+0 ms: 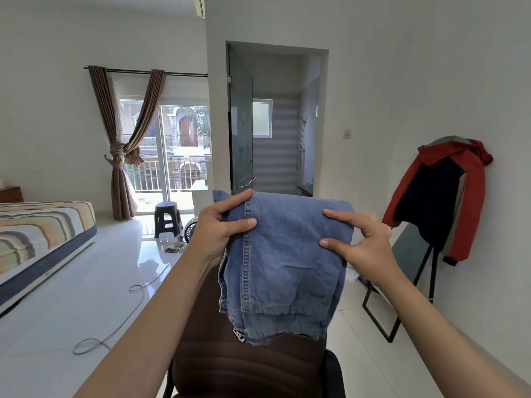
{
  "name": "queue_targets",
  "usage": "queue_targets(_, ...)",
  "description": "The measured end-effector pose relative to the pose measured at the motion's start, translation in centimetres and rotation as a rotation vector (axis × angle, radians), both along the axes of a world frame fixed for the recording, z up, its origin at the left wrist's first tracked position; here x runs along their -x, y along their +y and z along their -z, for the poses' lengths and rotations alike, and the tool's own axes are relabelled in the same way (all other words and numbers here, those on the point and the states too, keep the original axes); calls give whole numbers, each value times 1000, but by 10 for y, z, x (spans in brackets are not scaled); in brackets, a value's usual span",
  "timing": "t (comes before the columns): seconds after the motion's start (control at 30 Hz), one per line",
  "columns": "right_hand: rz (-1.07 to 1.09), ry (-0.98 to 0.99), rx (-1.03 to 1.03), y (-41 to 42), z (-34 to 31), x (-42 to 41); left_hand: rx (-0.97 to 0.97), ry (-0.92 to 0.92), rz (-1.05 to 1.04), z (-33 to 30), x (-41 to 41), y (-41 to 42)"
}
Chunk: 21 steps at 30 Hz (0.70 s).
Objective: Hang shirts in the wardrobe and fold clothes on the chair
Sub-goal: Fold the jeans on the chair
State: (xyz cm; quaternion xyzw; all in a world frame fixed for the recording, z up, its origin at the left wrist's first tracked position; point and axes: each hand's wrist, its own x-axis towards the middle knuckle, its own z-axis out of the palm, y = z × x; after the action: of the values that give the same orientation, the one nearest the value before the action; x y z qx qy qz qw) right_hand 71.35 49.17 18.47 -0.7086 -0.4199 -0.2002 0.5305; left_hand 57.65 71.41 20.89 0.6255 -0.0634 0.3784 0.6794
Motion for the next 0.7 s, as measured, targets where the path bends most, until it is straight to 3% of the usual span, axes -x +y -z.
queue_targets(0.1,28,-26,1,1,-2,4,-33,7,-20,-6,7,1)
queue_targets(0.37,-273,-25,-230,-3,-4,19,-65,31,45,-18,30,8)
queue_targets(0.53,-271,37,-277,-3,-5,38,-212,62,40,-13,52,7)
queue_targets(0.7,-218,38,-388,-2,-5,63,-158,80,-4,-5,72,5)
